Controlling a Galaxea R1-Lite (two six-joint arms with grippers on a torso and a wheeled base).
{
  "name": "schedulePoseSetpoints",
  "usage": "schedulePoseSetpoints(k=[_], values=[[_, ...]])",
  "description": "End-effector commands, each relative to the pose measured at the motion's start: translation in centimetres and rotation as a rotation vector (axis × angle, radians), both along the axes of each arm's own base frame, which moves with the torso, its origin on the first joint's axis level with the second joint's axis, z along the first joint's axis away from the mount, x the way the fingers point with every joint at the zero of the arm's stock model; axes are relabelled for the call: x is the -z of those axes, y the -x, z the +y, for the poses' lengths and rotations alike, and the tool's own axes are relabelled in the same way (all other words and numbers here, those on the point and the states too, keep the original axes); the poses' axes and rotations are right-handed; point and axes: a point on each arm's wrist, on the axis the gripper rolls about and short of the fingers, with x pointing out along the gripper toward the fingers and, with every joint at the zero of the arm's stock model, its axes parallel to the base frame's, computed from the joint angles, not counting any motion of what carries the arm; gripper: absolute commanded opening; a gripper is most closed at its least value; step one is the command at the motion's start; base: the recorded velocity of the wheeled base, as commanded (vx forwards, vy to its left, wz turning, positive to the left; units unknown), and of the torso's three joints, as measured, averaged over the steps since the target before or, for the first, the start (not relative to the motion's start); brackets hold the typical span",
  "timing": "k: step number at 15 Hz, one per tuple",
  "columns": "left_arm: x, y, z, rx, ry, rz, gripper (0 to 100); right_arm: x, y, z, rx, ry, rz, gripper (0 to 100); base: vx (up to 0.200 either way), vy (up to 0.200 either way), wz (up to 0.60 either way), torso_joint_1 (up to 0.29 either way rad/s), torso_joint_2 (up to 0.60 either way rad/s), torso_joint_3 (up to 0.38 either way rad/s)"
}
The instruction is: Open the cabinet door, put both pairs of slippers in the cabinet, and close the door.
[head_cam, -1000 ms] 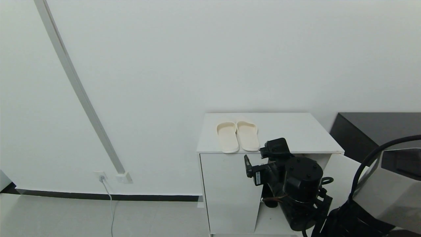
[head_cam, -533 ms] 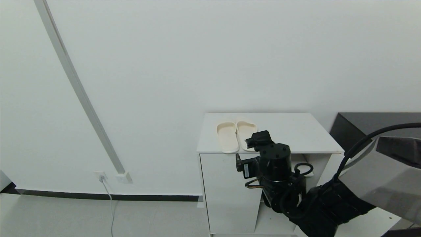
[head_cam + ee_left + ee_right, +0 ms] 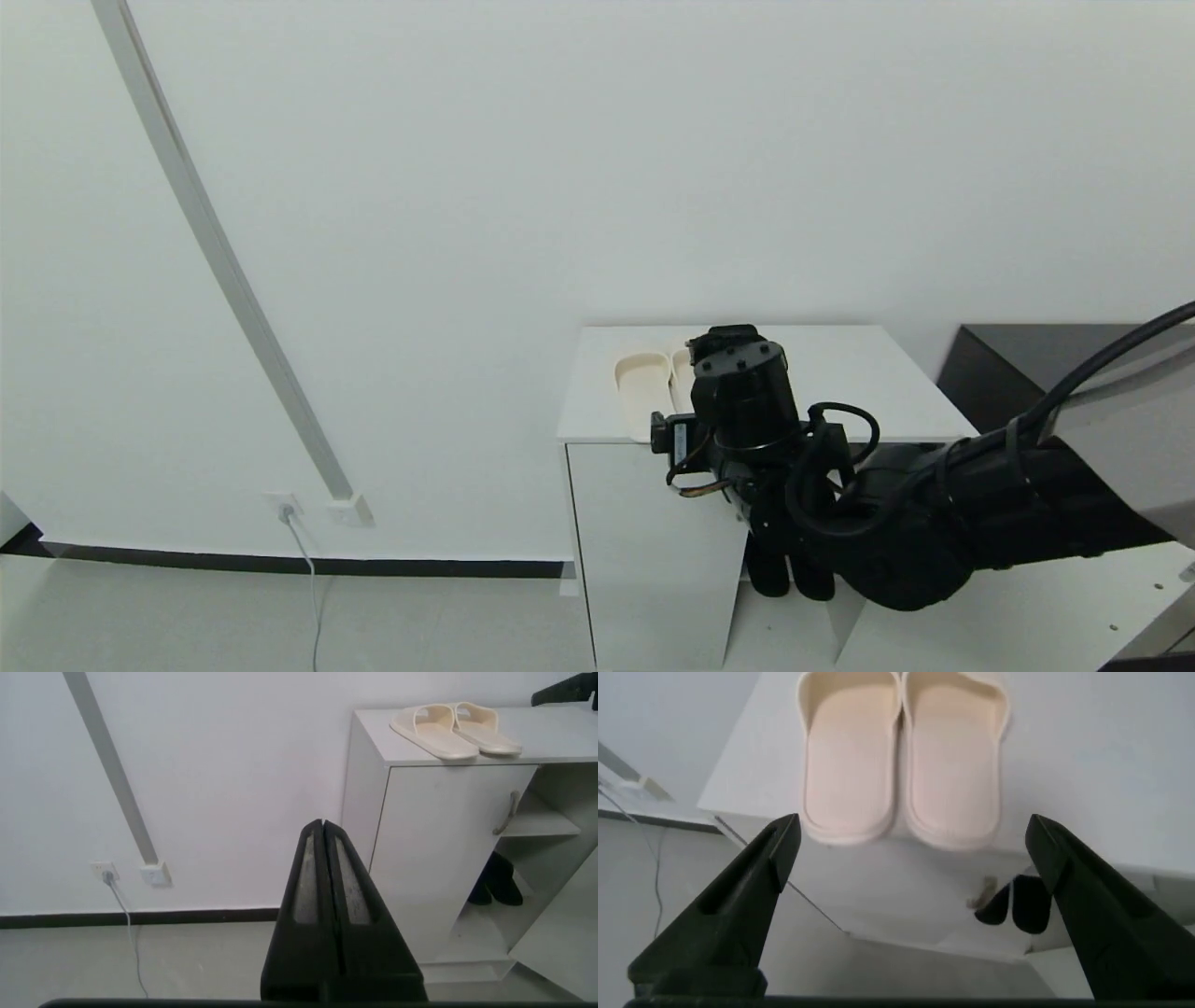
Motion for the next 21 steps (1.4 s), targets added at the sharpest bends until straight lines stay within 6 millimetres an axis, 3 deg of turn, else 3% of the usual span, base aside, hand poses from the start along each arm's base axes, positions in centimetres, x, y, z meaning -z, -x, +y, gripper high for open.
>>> schedulePoseSetpoints(k=[1,10,12,21], values=[[0.0,0.0,0.0,0.002,0.0,0.001,0,0.4,0.4,0.0,-0.006,0.01,0.01,100,0.2,0.0,0.0,0.002,0.0,0.002],[0.0,0.0,0.0,-0.001,0.002,0.001,0,4.4,0.5,0.9,-0.016,0.039,0.086,100,0.2,0.0,0.0,0.007,0.0,0.0],[0.0,0.0,0.0,-0.002,0.002,0.001,0,5.4,0.1,1.3,-0.017,0.037,0.082,100,0.0,0.0,0.0,0.0,0.0,0.0],[0.0,0.0,0.0,-0.002,0.002,0.001,0,9.3,-4.8,2.7,-0.021,0.029,-0.035,100,0.0,0.0,0.0,0.0,0.0,0.0]])
